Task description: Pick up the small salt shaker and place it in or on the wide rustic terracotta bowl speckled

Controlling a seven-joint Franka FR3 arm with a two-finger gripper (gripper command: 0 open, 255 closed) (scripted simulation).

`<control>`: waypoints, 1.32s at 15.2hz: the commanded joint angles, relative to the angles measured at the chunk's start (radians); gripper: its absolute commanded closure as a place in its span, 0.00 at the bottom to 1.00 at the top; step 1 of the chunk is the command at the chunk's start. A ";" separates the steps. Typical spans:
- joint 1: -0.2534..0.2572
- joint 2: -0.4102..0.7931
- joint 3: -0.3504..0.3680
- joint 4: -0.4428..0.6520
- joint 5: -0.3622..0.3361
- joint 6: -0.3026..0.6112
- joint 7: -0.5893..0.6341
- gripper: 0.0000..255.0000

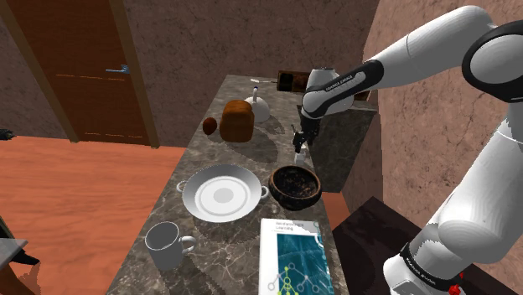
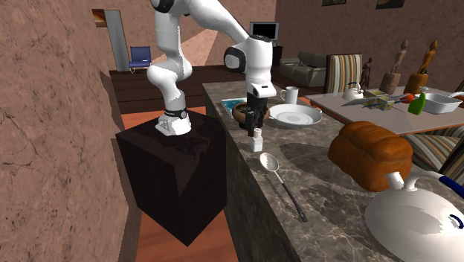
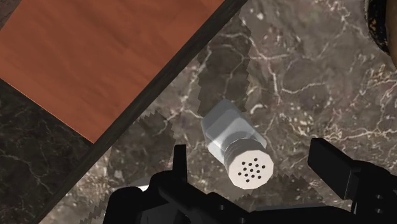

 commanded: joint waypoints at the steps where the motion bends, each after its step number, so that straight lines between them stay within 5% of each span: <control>1: 0.000 0.000 0.000 0.000 0.000 0.000 0.000 0.00; 2: 0.000 0.000 0.000 0.000 0.000 0.000 0.000 0.00; 3: 0.000 0.000 0.000 0.000 0.000 0.000 0.000 1.00; 12: 0.000 0.000 0.000 0.000 0.000 0.000 0.000 1.00; 20: 0.001 -0.062 -0.001 0.042 -0.014 -0.103 0.011 1.00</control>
